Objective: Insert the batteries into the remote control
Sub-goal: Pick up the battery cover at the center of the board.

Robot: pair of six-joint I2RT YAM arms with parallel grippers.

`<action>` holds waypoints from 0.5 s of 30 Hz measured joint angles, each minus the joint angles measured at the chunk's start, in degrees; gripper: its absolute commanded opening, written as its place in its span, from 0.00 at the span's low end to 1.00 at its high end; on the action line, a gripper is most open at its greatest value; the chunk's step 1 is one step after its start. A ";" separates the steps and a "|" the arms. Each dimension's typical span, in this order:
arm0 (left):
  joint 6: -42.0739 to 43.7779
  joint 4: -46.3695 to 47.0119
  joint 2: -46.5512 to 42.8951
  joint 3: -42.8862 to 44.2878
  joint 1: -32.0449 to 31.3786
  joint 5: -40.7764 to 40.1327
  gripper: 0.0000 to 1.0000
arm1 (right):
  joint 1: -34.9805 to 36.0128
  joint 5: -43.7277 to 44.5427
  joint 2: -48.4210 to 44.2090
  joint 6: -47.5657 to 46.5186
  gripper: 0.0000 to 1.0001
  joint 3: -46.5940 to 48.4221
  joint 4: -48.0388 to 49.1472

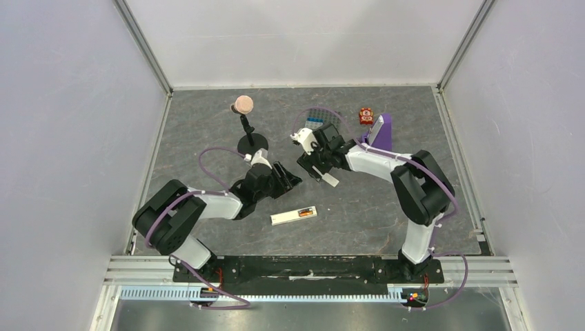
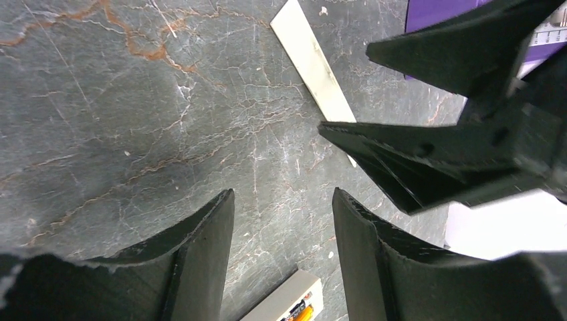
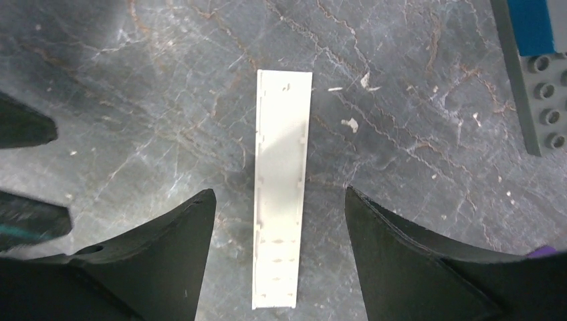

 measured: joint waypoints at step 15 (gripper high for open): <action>0.00 -1.75 -1.25 -0.76 -0.02 -0.87 0.61 | -1.86 -4.70 10.19 -2.05 0.45 11.98 -12.37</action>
